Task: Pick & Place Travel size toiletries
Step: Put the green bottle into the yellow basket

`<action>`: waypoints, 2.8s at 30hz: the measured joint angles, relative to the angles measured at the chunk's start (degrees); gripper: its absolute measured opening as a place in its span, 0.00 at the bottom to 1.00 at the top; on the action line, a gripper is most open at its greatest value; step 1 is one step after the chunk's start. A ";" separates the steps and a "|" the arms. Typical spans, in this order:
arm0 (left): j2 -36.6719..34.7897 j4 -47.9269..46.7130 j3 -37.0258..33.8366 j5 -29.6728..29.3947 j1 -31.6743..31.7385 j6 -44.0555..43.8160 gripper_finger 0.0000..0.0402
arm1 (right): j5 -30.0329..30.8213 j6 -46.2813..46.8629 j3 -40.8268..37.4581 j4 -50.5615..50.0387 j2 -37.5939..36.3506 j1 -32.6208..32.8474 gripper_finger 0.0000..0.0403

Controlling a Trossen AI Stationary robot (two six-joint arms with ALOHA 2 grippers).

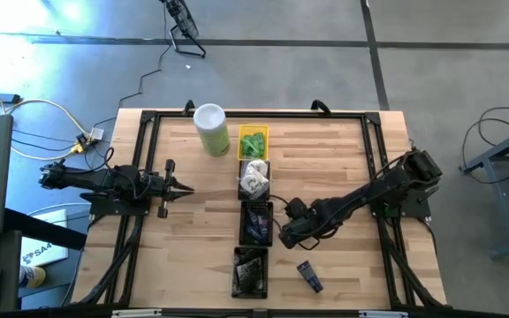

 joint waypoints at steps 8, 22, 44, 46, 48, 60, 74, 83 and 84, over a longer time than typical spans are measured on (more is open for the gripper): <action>0.00 0.00 0.00 0.00 0.01 0.02 0.06 | -8.00 -10.46 0.00 -1.09 0.00 -3.30 0.01; 0.00 0.00 0.00 0.00 0.00 0.02 0.06 | -9.22 -15.60 0.00 -10.61 0.00 -7.78 0.01; 0.00 0.00 0.00 0.00 0.00 0.02 0.06 | -7.11 -17.38 0.00 -10.30 0.00 -7.95 0.32; 0.00 0.00 0.00 0.00 0.02 0.02 0.06 | -7.06 -17.40 0.00 -10.30 0.00 -7.95 0.41; 0.00 -0.01 0.00 0.00 0.00 0.01 0.06 | -7.06 -17.22 0.00 -10.29 0.00 -7.95 0.49; 0.00 0.00 0.00 0.00 0.01 0.02 0.06 | -7.12 -15.77 0.00 -10.17 0.00 -7.81 0.73; 0.00 0.00 0.00 -0.02 0.02 0.02 0.06 | -8.81 -13.16 0.00 -7.79 0.00 -7.79 0.73; 0.00 0.00 0.00 0.00 0.02 0.02 0.06 | -8.51 -12.70 -0.02 -7.55 0.00 -7.79 0.73; 0.00 -0.02 0.00 0.00 0.02 0.02 0.06 | -8.20 -12.70 -0.02 -7.37 0.00 -7.69 0.73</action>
